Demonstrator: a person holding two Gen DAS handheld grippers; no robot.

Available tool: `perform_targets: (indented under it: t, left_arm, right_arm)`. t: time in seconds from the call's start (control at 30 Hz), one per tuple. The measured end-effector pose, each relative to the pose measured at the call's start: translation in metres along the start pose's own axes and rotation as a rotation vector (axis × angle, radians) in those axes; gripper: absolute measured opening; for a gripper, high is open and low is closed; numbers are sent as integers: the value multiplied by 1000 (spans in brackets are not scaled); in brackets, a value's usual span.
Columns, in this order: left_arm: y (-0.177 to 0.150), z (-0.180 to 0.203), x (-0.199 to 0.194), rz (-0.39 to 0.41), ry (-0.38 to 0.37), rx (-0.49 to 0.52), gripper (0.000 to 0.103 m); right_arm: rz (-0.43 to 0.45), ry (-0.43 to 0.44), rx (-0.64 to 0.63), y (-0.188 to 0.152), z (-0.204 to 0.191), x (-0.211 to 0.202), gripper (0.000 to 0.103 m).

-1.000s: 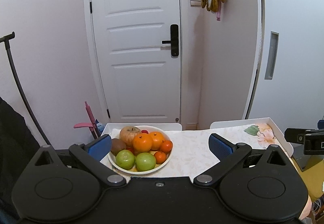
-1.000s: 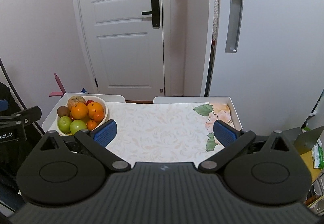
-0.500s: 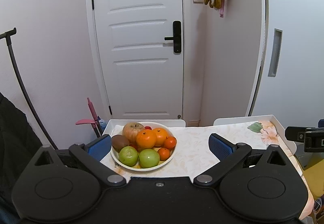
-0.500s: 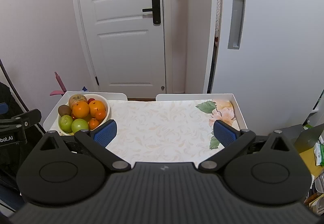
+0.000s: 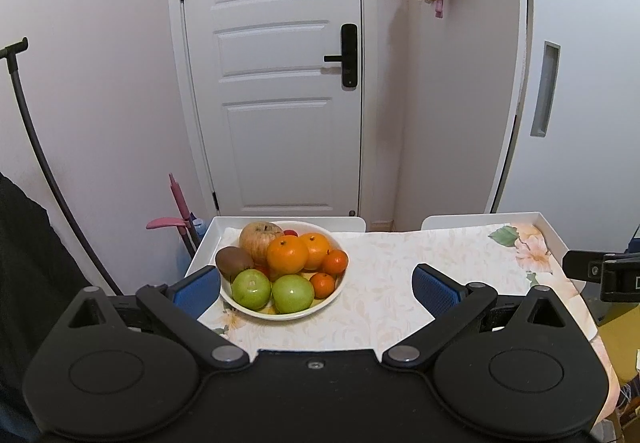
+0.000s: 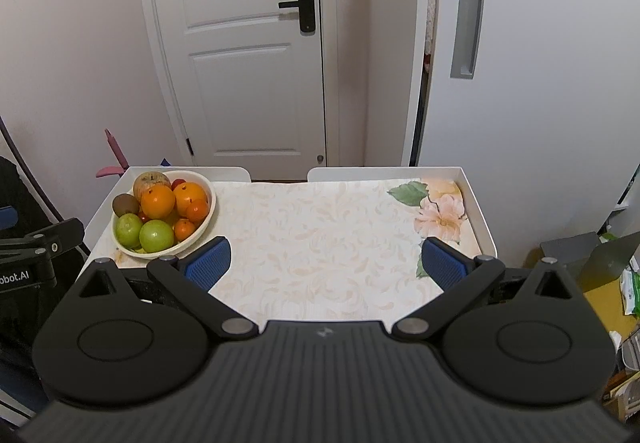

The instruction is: Organize fruits

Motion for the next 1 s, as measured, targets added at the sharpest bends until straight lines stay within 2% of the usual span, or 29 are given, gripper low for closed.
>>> perform_targets:
  t: [1.0]
  left_arm:
    - [-4, 5, 6, -21, -2, 5, 103]
  right_arm:
    - [-13, -7, 14, -2, 5, 5, 103]
Point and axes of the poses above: each gripper's, at about its wrist camera, not at the fingertips, and x roughly the way its jaws point, z to its right, y to its top, the point moved 9 cm from there along x, roughly the way its jaws point, and after that the axes turned 6 degrees about -y, right-handed, at the moved point
